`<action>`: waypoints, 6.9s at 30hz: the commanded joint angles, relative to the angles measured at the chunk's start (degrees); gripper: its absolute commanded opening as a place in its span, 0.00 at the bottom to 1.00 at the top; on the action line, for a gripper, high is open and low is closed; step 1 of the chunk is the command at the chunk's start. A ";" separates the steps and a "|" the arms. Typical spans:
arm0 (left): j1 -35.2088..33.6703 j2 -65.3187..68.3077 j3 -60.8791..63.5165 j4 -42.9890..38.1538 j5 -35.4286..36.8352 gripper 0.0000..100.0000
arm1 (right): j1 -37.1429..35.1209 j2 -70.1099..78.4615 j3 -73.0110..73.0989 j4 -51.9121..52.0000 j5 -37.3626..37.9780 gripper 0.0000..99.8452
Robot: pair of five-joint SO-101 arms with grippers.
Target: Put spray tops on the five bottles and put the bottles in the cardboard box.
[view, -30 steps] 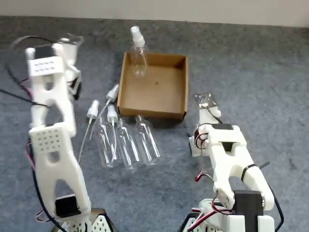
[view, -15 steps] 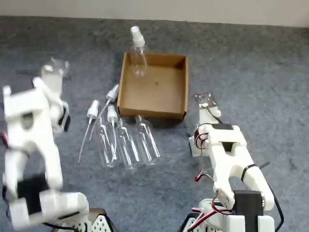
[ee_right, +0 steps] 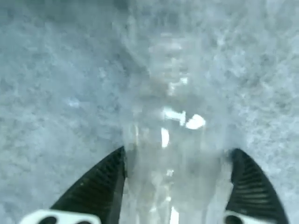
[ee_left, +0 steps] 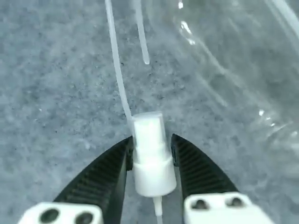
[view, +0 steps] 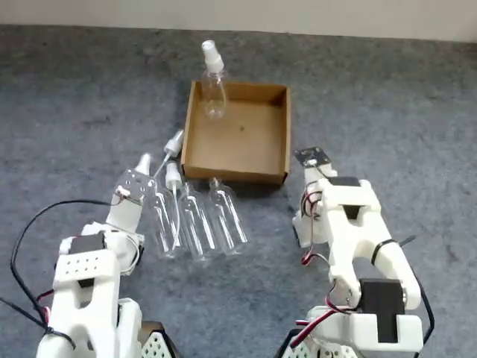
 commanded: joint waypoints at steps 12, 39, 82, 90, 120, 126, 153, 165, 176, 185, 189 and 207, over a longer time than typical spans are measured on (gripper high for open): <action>0.84 -1.27 1.45 -2.64 -0.62 0.00 | 0.57 -0.48 -12.62 6.55 0.35 0.30; 0.84 -1.19 1.54 -2.55 -0.62 0.00 | -5.58 -0.31 -14.73 1.80 0.53 0.28; 0.92 -1.19 1.63 -2.64 -0.62 0.00 | -6.90 -3.03 -17.19 12.44 3.16 0.06; 0.92 -1.19 1.63 -2.64 -0.62 0.00 | -7.08 -14.81 -27.91 24.75 3.08 0.06; 8.04 -1.71 -72.66 24.18 45.01 0.00 | -45.14 -39.96 8.04 -17.89 -13.36 0.00; 11.56 -1.71 -68.35 23.82 50.37 0.00 | -45.05 -53.23 14.99 -17.89 -14.86 0.00; 15.96 -32.48 -19.82 -11.25 51.69 0.00 | -51.30 -57.89 20.09 -17.89 -15.03 0.00; 16.22 -32.48 -18.42 -15.30 51.87 0.00 | -51.03 -57.63 20.35 -17.89 -14.95 0.00; 23.16 -32.66 -13.05 -12.75 51.52 0.00 | -50.24 -57.89 20.00 -17.89 -15.30 0.00; 27.47 -32.66 -18.95 -0.70 50.55 0.00 | -42.15 -57.98 19.82 -22.90 -20.48 0.00; 28.18 -32.66 -17.54 -0.62 46.15 0.00 | -42.51 -57.98 20.09 -27.30 -20.84 0.00; 31.69 -32.75 -11.38 -0.53 41.93 0.00 | -42.42 -58.07 16.04 -28.00 -12.13 0.00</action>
